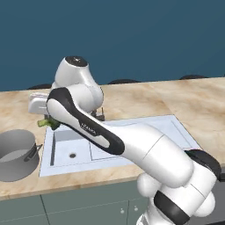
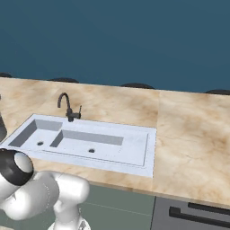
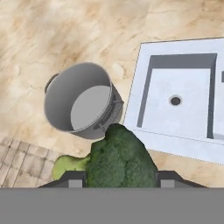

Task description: Dump the broccoli from the pot into the sink. Then turn on the water and wash the broccoli. Then turn off the water and put the broccoli back in the pot.

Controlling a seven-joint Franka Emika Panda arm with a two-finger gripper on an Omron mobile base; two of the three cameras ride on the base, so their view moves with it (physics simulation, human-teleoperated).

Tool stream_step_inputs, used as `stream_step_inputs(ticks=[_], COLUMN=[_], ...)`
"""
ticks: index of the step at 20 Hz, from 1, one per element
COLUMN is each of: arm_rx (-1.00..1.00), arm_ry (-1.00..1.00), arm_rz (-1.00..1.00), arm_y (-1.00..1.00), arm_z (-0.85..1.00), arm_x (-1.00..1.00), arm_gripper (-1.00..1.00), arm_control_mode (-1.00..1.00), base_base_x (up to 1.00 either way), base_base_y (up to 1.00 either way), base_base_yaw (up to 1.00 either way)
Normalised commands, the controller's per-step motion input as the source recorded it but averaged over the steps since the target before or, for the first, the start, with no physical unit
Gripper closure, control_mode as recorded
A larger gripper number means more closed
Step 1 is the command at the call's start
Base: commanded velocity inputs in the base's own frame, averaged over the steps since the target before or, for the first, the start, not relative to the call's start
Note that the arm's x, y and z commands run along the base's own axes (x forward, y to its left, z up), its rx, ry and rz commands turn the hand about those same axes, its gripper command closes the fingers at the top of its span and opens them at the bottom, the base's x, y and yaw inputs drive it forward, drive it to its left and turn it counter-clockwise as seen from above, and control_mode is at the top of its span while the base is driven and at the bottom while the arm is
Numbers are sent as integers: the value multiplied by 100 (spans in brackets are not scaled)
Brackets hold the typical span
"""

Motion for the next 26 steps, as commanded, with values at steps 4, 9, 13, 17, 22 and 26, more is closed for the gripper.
stream_step_inputs(ticks=[4,9,13,17,22,26], arm_rx=[-8,-8,-7,-6,-6,-7], arm_ry=[1,2,6,7,6,4], arm_rz=[7,7,7,6,5,4], arm_y=[56,57,54,43,49,47], arm_z=[-12,-32,-42,-42,-20,-9], arm_x=[18,23,28,48,47,32], arm_gripper=[100,100,100,100,100,100], arm_control_mode=[-100,-100,-100,-100,-100,-100], base_base_x=[0,0,0,0,0,0], base_base_y=[0,0,0,0,0,0], base_base_yaw=[0,0,0,0,0,0])
